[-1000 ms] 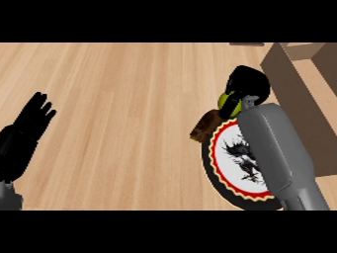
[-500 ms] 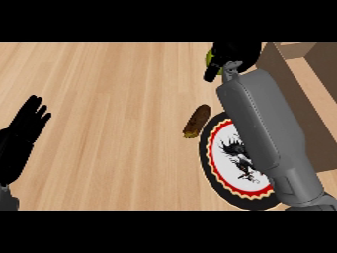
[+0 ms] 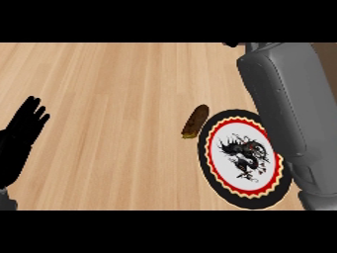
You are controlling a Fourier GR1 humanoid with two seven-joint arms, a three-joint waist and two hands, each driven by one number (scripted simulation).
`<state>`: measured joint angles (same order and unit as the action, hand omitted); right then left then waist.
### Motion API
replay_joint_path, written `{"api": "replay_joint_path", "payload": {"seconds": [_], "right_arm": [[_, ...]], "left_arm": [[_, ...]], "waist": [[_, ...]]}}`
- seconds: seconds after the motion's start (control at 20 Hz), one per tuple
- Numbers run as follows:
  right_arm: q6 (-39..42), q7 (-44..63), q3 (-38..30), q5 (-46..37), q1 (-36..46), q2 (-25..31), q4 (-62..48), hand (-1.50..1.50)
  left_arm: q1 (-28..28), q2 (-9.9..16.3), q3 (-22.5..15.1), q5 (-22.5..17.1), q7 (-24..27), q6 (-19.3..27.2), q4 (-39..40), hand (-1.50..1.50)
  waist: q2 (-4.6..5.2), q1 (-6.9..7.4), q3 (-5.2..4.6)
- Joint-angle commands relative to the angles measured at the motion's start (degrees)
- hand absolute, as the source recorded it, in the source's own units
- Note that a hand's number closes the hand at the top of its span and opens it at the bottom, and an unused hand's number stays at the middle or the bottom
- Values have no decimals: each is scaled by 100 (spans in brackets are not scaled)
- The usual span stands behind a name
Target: Pick the pear from the plate and place it in the cardboard box
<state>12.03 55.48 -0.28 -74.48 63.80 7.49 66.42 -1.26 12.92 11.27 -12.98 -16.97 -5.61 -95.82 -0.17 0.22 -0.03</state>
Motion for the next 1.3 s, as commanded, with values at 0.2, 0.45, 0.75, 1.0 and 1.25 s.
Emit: {"api": "replay_joint_path", "payload": {"seconds": [0.2, 0.45, 0.75, 1.0, 1.25], "right_arm": [[196, 21, -398, -87, -55, 674, 180, 150], [178, -545, -630, 130, -566, 1113, 32, 150], [-398, -1157, -787, 227, -668, 1415, -304, 150], [-1164, -1576, -971, 339, -1028, 1431, -847, 150], [-1741, -1997, -1306, 656, -1296, 1350, -1687, 150]], "left_arm": [[9, 50, 88, -42, 49, -135, -7, 0], [-29, -71, 21, 89, 51, -8, 86, 0], [-211, 60, 194, 1, 115, -164, 385, 0], [-149, 188, 373, -264, -208, -240, 10, 0], [-160, -75, 63, 58, 26, -139, 202, 0]], "waist": [[13, 11, 2], [16, -5, 3], [21, 3, 2], [24, 35, 4], [48, 58, 5]]}}
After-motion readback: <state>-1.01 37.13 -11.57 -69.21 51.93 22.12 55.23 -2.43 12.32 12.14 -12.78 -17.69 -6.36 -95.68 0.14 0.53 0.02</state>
